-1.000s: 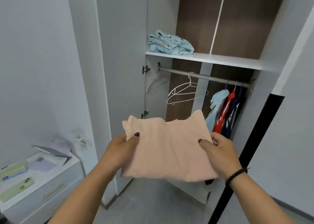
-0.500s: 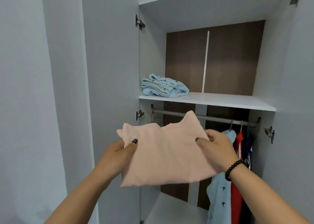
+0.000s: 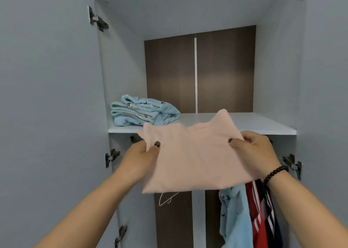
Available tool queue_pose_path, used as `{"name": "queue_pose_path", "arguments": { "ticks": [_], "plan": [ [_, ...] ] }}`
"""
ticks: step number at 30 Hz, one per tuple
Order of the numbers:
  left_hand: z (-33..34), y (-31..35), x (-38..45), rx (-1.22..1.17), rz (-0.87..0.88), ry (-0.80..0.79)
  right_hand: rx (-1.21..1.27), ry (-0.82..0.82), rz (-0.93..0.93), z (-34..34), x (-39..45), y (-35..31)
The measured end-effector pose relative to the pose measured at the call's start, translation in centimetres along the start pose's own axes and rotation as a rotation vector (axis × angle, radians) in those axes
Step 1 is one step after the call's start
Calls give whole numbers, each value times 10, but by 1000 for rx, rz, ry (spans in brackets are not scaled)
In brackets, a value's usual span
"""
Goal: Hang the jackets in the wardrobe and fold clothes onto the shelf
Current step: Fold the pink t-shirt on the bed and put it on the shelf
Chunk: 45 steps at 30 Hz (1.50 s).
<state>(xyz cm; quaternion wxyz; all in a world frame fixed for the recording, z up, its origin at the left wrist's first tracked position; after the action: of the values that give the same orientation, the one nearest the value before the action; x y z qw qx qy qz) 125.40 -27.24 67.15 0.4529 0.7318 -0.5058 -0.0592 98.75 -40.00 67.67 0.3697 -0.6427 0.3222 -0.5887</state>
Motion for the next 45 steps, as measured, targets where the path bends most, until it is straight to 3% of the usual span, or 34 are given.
{"name": "queue_pose_path", "arguments": {
  "ticks": [7, 13, 21, 30, 34, 38, 41, 45],
  "plan": [
    [64, 75, 113, -17, 202, 57, 149, 216, -30, -50, 99, 33],
    [120, 112, 212, 236, 329, 41, 80, 317, -64, -74, 137, 57],
    [216, 160, 307, 582, 581, -143, -275, 358, -158, -84, 142, 73],
    [326, 207, 346, 717, 796, -332, -764, 467, -104, -93, 136, 61],
    [360, 221, 345, 802, 879, -364, -1005, 411, -159, -73, 139, 48],
    [380, 234, 343, 815, 935, -353, -1177, 292, -357, -31, 152, 35],
    [392, 242, 343, 822, 956, -364, -1079, 59, -144, -14, 171, 63],
    [406, 247, 353, 687, 901, -392, -1034, 21, 72, -29, 185, 93]
  ]
}}
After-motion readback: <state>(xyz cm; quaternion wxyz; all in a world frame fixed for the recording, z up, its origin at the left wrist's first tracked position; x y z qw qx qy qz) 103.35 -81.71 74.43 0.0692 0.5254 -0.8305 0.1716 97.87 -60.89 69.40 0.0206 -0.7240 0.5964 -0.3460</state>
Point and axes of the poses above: each hand's wrist, its own x-axis towards the middle knuckle, its own z-axis out of the palm, y = z × x, the point moved 6 cm from there along x, towards the middle knuckle, and after that the axes turned 15 degrees about x, right-handed, at the moved point
